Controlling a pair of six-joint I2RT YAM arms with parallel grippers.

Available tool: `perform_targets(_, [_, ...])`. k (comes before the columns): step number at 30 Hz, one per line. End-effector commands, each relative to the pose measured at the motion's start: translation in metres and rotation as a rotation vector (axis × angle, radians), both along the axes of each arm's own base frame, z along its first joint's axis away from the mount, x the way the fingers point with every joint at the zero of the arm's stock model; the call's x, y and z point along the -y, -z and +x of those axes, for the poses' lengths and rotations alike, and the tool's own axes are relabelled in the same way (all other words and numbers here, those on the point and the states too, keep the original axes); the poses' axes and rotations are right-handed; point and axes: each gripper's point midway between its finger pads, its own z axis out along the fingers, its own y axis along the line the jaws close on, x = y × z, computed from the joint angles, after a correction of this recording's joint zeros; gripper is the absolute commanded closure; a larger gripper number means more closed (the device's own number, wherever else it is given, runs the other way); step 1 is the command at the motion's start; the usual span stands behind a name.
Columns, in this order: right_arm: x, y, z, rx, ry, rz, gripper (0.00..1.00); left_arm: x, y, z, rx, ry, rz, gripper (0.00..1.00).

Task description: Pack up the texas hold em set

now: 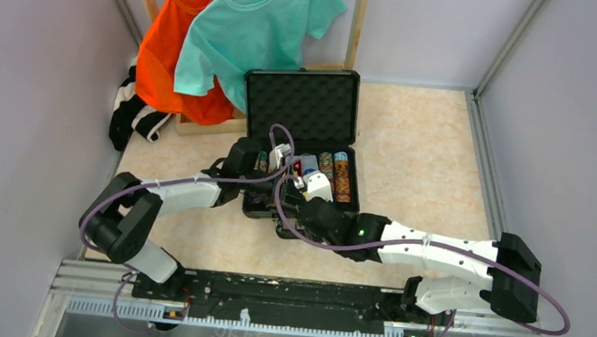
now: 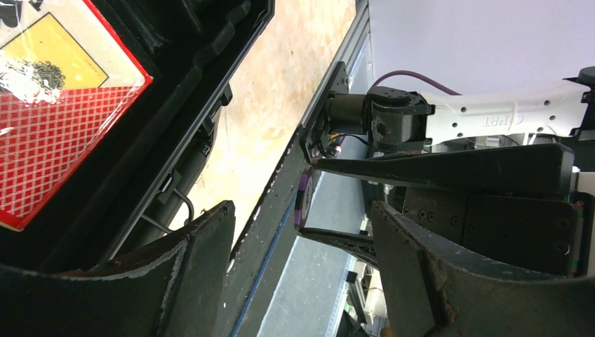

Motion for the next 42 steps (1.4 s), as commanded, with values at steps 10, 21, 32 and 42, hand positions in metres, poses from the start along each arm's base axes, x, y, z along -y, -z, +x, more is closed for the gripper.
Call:
perform_targets(10, [-0.023,-0.048,0.018,0.095,-0.005,0.112,0.63,0.009,-0.012,-0.005,-0.028,0.072,-0.110,0.34])
perform_targets(21, [-0.028,-0.051,0.018,0.095,-0.020,0.117,0.63,0.008,-0.010,-0.005,-0.025,0.068,-0.097,0.58])
perform_targets(32, [-0.030,-0.049,0.019,0.098,-0.026,0.108,0.63,0.008,-0.010,-0.008,-0.034,0.083,-0.105,0.74])
perform_targets(42, [-0.033,-0.052,0.020,0.106,-0.031,0.112,0.63,0.009,-0.007,-0.009,-0.040,0.096,-0.104,0.95])
